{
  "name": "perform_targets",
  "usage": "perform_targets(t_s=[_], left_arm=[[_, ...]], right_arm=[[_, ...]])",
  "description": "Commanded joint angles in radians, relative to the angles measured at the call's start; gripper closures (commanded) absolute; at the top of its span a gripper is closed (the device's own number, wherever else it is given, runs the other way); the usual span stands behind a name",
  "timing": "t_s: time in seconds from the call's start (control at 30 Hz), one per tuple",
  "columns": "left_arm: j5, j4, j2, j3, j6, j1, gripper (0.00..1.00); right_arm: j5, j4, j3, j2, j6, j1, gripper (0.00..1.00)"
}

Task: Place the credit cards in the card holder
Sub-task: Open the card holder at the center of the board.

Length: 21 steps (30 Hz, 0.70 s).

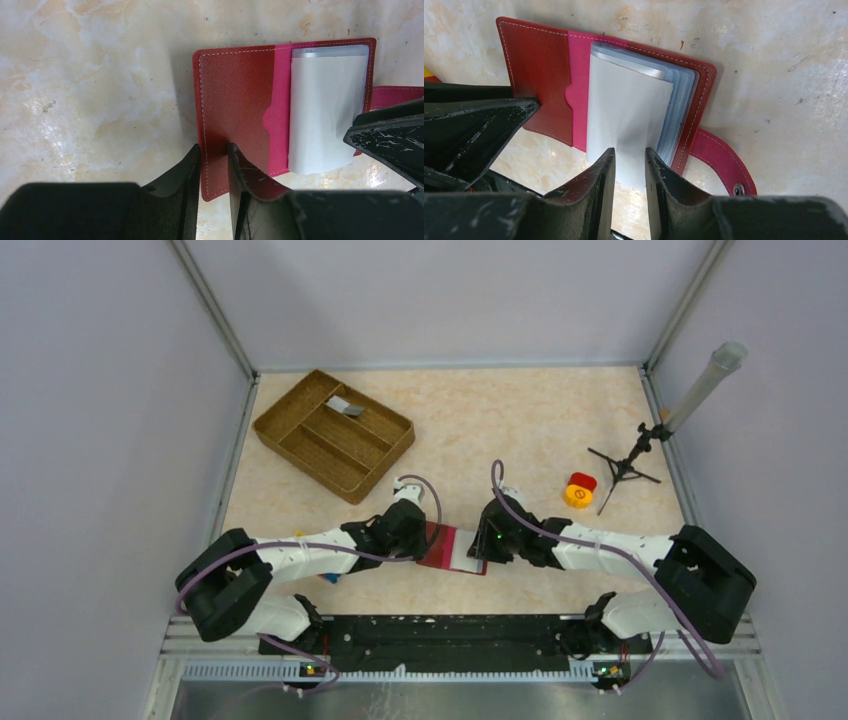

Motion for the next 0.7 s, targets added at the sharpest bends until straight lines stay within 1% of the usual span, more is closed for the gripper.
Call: perform_targets(t_s=[0.0, 0.27, 0.43, 0.53, 0.67], left_arm=[[0.005, 0.021, -0.016, 0.001, -0.005, -0.002, 0.73], [0.006, 0.021, -0.012, 0.005, -0.006, -0.002, 0.73], [0.007, 0.019, -0.010, 0.005, -0.005, -0.002, 0.73], [0.007, 0.017, -0.011, 0.006, -0.005, -0.003, 0.73], [0.007, 0.018, -0.009, 0.005, -0.007, -0.002, 0.73]], right_arm=[[0.005, 0.018, 0.003, 0.015, 0.012, -0.001, 0.73], [0.080, -0.061, -0.002, -0.053, 0.021, -0.002, 0.72], [0.049, -0.016, -0.014, -0.030, 0.020, 0.000, 0.72], [0.018, 0.031, -0.012, -0.007, 0.015, 0.000, 0.73], [0.003, 0.050, 0.002, 0.022, 0.007, 0.002, 0.75]])
